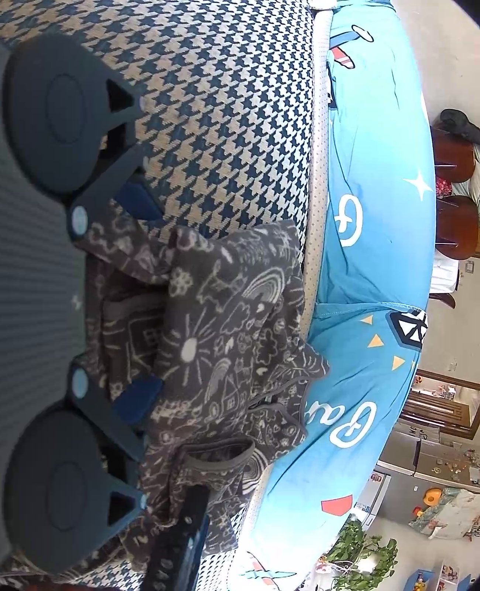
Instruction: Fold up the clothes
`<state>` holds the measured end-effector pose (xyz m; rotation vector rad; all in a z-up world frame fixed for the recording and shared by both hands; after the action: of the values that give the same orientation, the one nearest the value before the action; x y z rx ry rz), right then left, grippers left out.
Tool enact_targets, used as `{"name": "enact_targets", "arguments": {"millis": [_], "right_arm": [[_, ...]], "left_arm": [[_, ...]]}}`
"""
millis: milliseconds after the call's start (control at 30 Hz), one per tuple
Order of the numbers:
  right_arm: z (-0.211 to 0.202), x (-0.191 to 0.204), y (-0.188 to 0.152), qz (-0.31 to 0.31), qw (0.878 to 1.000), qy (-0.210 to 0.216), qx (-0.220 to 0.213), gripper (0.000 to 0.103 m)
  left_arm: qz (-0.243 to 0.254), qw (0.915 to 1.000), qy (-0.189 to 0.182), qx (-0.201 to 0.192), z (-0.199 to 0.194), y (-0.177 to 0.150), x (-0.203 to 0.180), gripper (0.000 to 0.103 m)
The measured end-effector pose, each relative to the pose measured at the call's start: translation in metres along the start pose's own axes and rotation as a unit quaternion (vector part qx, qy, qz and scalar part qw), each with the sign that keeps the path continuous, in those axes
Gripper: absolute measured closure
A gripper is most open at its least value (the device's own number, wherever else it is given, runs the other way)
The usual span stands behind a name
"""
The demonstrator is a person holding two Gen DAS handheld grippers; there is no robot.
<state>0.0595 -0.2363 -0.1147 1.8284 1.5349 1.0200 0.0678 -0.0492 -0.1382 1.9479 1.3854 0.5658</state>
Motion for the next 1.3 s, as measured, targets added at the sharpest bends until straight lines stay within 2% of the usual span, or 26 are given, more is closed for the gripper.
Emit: {"name": "enact_targets", "arguments": {"millis": [100, 300, 367, 433, 500, 533, 600, 767, 933, 1000, 1100, 1167, 1300], "right_arm": [[0.014, 0.008, -0.009, -0.027, 1.000, -0.009, 0.012, 0.045], [0.032, 0.007, -0.020, -0.053, 0.997, -0.048, 0.012, 0.045], [0.030, 0.005, -0.018, -0.045, 0.998, -0.053, 0.004, 0.052], [0.026, 0.002, -0.014, -0.034, 0.998, -0.058, -0.006, 0.068], [0.022, -0.004, -0.009, -0.016, 0.998, -0.067, -0.014, 0.079], [0.019, -0.008, -0.007, -0.006, 0.997, -0.073, -0.019, 0.083], [0.012, -0.017, -0.002, 0.015, 0.996, -0.086, -0.031, 0.086], [-0.011, -0.048, 0.011, 0.073, 0.986, -0.133, -0.063, 0.086], [-0.035, -0.093, 0.011, 0.133, 0.967, -0.205, -0.073, 0.085], [-0.044, -0.109, 0.010, 0.158, 0.960, -0.219, -0.070, 0.084], [-0.055, -0.124, 0.011, 0.174, 0.955, -0.228, -0.078, 0.077], [-0.062, -0.129, 0.015, 0.177, 0.953, -0.227, -0.089, 0.075], [-0.069, -0.119, 0.026, 0.171, 0.960, -0.191, -0.115, 0.074]], "left_arm": [[-0.001, 1.0000, -0.002, 0.001, 0.000, 0.000, 0.000, 0.007], [0.003, 1.0000, -0.003, 0.002, 0.000, -0.002, 0.000, 0.007], [0.003, 1.0000, -0.002, 0.003, 0.000, -0.002, 0.000, 0.007], [0.001, 1.0000, -0.002, 0.003, 0.001, -0.002, 0.000, 0.007], [0.000, 1.0000, -0.003, 0.002, 0.000, -0.001, 0.000, 0.007], [0.000, 1.0000, -0.003, 0.001, 0.000, -0.001, 0.000, 0.007], [0.002, 1.0000, -0.002, -0.001, -0.001, 0.000, 0.000, 0.007], [0.001, 1.0000, -0.002, -0.002, -0.001, 0.000, -0.001, 0.007], [-0.002, 1.0000, -0.001, -0.005, -0.001, 0.001, 0.000, 0.007], [-0.004, 1.0000, -0.002, -0.008, -0.001, 0.002, 0.000, 0.007], [-0.001, 0.9998, -0.002, -0.018, -0.003, 0.005, -0.002, 0.006], [0.003, 0.9997, -0.001, -0.025, -0.005, 0.007, -0.003, 0.005], [0.005, 0.9995, 0.004, -0.030, -0.004, 0.008, -0.003, 0.004]]}}
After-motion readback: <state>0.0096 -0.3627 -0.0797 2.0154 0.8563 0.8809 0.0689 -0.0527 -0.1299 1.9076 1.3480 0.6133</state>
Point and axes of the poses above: each gripper's, at about its wrist camera, not at the fingertips, and z roughly the way its jaws point, x to its left, y to its top, the point moved 10 cm from there along z, roughly the way its jaws point, and after that the axes turned 11 degrees about z, right-handed, at the moved point
